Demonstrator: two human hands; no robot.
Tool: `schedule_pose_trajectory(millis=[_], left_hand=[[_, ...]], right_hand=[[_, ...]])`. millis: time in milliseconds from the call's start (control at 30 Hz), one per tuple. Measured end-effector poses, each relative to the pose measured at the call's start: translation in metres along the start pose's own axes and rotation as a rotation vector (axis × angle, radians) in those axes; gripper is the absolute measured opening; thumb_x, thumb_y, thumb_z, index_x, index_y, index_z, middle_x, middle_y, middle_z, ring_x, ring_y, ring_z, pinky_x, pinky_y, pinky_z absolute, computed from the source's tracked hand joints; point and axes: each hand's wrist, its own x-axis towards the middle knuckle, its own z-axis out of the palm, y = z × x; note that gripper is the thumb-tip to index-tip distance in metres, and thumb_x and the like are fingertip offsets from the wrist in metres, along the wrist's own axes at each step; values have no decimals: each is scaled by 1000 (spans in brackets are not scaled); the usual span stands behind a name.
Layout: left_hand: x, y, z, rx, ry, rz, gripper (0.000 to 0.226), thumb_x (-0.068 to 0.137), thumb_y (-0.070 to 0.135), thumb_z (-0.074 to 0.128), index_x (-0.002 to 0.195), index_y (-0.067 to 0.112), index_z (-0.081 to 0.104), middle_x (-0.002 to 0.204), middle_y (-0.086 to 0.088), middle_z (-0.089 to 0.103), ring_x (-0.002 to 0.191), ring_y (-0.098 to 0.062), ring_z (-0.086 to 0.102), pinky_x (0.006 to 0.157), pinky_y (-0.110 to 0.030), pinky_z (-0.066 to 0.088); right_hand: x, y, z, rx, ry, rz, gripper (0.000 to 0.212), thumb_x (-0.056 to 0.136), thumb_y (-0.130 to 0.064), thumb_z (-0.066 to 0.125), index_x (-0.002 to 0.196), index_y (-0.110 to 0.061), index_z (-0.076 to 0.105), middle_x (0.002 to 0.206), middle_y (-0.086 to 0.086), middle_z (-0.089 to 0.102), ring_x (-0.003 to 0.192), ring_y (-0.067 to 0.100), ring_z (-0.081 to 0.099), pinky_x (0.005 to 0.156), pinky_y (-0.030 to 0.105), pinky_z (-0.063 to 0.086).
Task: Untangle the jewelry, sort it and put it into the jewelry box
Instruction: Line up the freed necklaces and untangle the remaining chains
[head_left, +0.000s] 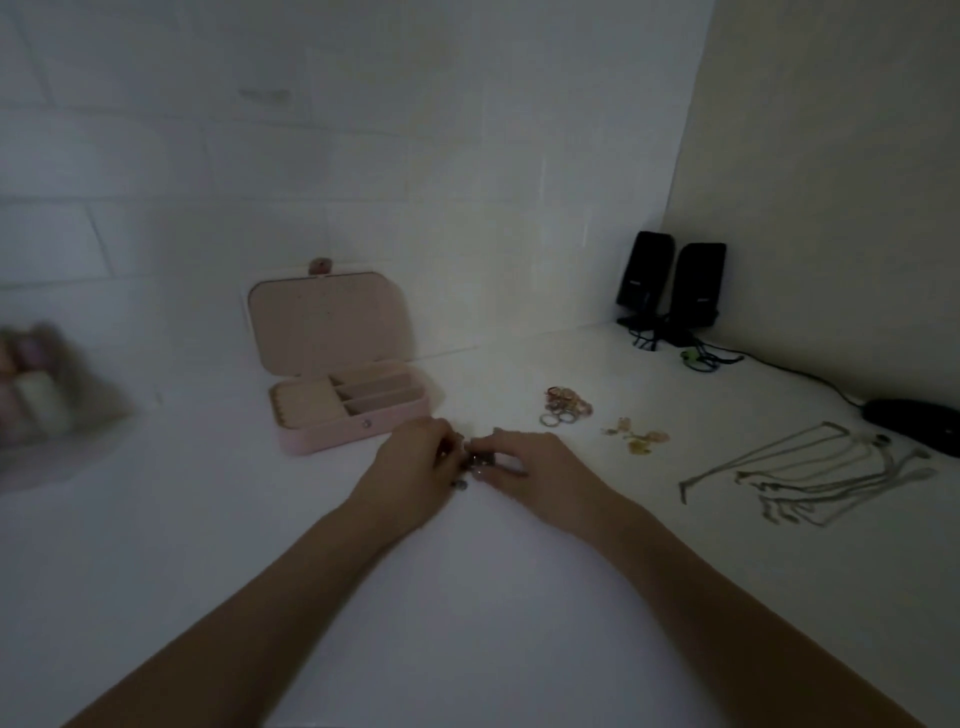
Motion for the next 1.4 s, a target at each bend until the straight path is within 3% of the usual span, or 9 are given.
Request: schedule_pose_trajectory(millis=[167, 267, 367, 533, 767, 933, 1067, 1267, 1400], left_hand=[[1, 12, -5, -704, 25, -246, 20, 97, 16, 48, 82, 4, 49, 93, -22, 64, 77, -24, 66, 61, -40, 59], [-1, 21, -8, -928, 63, -331, 20, 100, 15, 39, 88, 2, 48, 78, -9, 65, 60, -6, 66, 50, -20, 53], [2, 22, -10, -1180, 104, -406, 22, 101, 14, 39, 83, 4, 47, 62, -5, 55, 52, -10, 62, 53, -20, 53], [-2, 19, -15, -1038, 27, -391, 13, 93, 21, 55, 92, 9, 57, 70, -2, 49, 46, -10, 44, 35, -19, 32], [-11, 27, -14, -649, -101, -41, 6, 81, 17, 71, 76, 18, 68, 54, 11, 60, 43, -1, 45, 45, -12, 35], [-8, 19, -14, -683, -91, -55, 15, 76, 24, 74, 74, 9, 69, 72, -16, 62, 63, -17, 52, 58, -23, 41], [-5, 19, -9, -825, -107, -136, 18, 83, 17, 67, 70, 11, 56, 68, -9, 69, 58, -18, 57, 53, -22, 44], [3, 18, -11, -1133, 76, -320, 16, 97, 12, 48, 82, 9, 45, 50, 1, 46, 44, -12, 50, 65, -33, 58], [1, 20, -13, -1076, 138, -311, 20, 97, 21, 50, 78, 14, 45, 47, 8, 36, 41, -8, 35, 38, -20, 41]], right_hand=[[2, -1, -5, 41, 138, 5, 1, 80, -9, 70, 81, -9, 70, 77, -1, 68, 69, -3, 57, 66, 11, 41], [0, -6, -8, 175, 241, 73, 8, 78, -6, 71, 74, -8, 66, 67, -4, 64, 60, -2, 56, 60, 9, 41], [0, -11, -16, 419, 313, 140, 11, 81, -5, 71, 81, 5, 66, 72, 10, 66, 65, 6, 57, 64, 14, 47], [-6, -29, -24, 949, 240, 221, 8, 91, -6, 58, 92, 1, 57, 72, 11, 62, 68, 16, 60, 73, 25, 57], [-10, -42, -31, 951, 263, 240, 12, 97, -17, 51, 94, -5, 50, 79, 8, 64, 68, 19, 66, 72, 37, 59], [-5, -38, -36, 1121, 352, 273, 17, 99, -15, 46, 85, -7, 48, 67, 6, 52, 56, 15, 55, 64, 30, 58], [-2, -29, -46, 1355, 320, 352, 22, 101, -16, 43, 79, -13, 44, 62, 1, 43, 45, 9, 34, 41, 18, 35], [-7, -25, -57, 693, 184, 396, 11, 86, -27, 67, 85, -19, 59, 56, -10, 49, 43, 5, 32, 37, 17, 22], [-9, -22, -45, 196, -12, 271, 17, 81, -32, 73, 86, -16, 74, 40, -12, 50, 41, 2, 47, 42, 14, 38]])
